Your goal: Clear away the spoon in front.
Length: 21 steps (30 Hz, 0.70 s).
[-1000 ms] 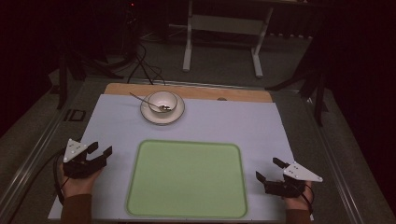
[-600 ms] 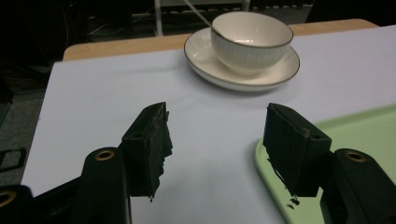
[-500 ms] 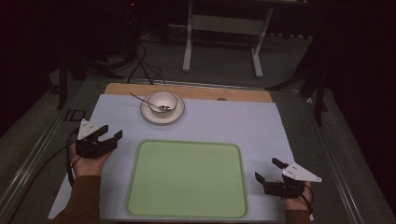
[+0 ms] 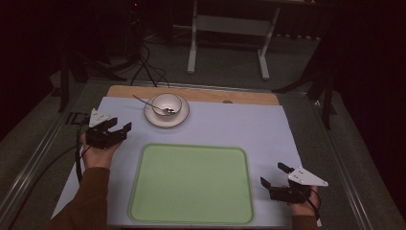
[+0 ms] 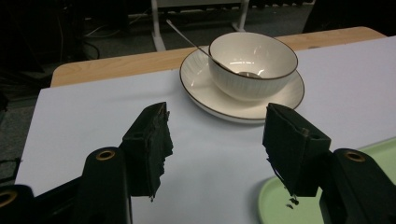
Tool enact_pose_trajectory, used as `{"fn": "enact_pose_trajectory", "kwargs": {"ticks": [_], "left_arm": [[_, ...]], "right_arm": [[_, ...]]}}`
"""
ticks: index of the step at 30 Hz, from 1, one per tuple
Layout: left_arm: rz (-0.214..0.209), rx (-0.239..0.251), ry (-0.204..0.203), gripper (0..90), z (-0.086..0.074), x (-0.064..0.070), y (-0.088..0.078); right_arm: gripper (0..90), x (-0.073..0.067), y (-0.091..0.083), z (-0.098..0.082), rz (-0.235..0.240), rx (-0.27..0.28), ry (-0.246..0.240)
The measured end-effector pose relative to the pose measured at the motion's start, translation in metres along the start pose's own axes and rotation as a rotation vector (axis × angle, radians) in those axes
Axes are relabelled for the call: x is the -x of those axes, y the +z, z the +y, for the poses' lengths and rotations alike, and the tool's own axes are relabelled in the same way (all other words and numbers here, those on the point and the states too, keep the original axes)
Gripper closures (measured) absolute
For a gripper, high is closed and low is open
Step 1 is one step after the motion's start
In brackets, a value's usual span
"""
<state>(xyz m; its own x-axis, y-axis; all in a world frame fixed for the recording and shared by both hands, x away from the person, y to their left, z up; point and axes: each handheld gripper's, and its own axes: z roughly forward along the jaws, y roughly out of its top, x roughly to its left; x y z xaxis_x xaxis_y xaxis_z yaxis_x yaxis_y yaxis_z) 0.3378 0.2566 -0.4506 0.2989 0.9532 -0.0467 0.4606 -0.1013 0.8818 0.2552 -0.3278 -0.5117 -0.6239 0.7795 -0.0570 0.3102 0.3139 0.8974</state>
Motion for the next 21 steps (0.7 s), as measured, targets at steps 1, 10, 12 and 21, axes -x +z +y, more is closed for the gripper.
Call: {"fn": "enact_pose_trajectory", "kwargs": {"ticks": [1, 10, 12, 21], "left_arm": [[0.000, -0.003, 0.007, 40.8, 0.003, -0.001, 0.004], [-0.009, 0.000, -0.035, 40.9, 0.017, -0.006, 0.019], [-0.014, 0.009, -0.047, 40.9, 0.021, -0.006, 0.020], [0.008, 0.010, -0.056, 40.9, 0.036, -0.014, 0.032]], "right_arm": [[11.5, 0.000, 0.001, 0.000, 0.000, -0.002, -0.001], [11.5, 0.000, 0.001, 0.000, 0.002, -0.006, 0.000], [11.5, 0.000, 0.001, 0.000, 0.002, -0.008, 0.000], [11.5, 0.000, 0.001, 0.000, 0.001, -0.008, 0.002]]}}
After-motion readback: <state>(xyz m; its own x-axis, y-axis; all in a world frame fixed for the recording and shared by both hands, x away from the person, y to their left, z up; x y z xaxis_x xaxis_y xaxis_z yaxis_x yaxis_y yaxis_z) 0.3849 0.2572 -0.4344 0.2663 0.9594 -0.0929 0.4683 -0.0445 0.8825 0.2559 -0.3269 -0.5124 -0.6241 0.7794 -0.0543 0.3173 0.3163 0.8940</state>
